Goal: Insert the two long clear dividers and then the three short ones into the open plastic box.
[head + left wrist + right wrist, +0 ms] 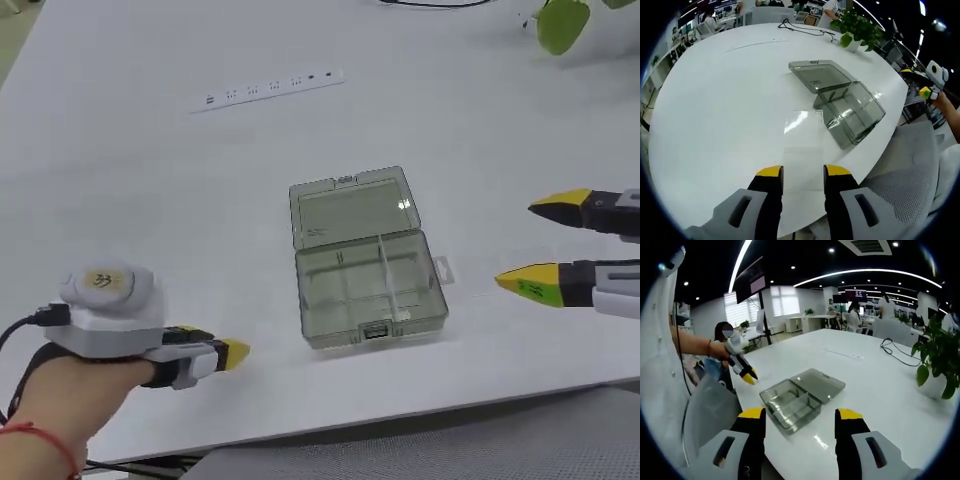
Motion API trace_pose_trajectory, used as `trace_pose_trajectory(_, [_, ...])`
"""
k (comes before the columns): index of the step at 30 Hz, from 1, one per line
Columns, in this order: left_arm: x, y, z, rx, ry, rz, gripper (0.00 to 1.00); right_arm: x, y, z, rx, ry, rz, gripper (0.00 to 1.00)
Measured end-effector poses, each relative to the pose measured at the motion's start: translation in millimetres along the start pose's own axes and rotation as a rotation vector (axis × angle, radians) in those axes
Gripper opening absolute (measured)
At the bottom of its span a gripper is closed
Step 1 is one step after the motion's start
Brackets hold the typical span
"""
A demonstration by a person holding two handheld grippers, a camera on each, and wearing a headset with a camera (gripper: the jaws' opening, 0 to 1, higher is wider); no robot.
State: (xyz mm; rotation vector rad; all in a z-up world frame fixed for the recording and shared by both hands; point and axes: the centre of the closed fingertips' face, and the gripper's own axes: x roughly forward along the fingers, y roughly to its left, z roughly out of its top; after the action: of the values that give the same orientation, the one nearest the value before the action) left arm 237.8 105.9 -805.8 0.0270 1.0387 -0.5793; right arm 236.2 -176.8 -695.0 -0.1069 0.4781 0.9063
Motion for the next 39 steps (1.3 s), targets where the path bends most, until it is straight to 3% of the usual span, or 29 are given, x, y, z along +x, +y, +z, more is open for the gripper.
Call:
trace_pose_trajectory(6, [-16.2,-16.8,21.6,-0.024,-0.100,-0.033,0.30,2.7,4.7,0.7,0.007,0.010,0.006,0.56])
trace_pose_trajectory(8, [-21.8,-27.3,32.6,-0.022,-0.150,-0.056,0.30,4.5,8.1,3.7,0.018,0.007,0.009,0.56])
trace_pose_trajectory(16, [-32.7,-60.5,59.2,-0.028,-0.258,-0.126,0.30,15.6,23.4,17.4,0.051,-0.010,0.018,0.54])
trace_pose_trajectory(20, [-38.7,-82.3,76.2,-0.030,-0.324,-0.181,0.30,26.3,33.6,29.2,0.091,-0.036,0.016,0.53])
trace_pose_trajectory(27, [-46.0,-108.9,93.2,0.001,-0.386,-0.235,0.30,44.2,48.9,54.1,0.178,-0.110,0.025,0.44])
trace_pose_trajectory(32, [-48.9,-126.1,101.0,0.015,-0.417,-0.270,0.30,57.2,62.9,69.3,0.267,-0.142,0.033,0.33])
trace_pose_trajectory(39, [-47.4,-138.7,105.8,0.044,-0.424,-0.296,0.30,73.6,73.8,71.4,0.304,-0.130,0.035,0.24])
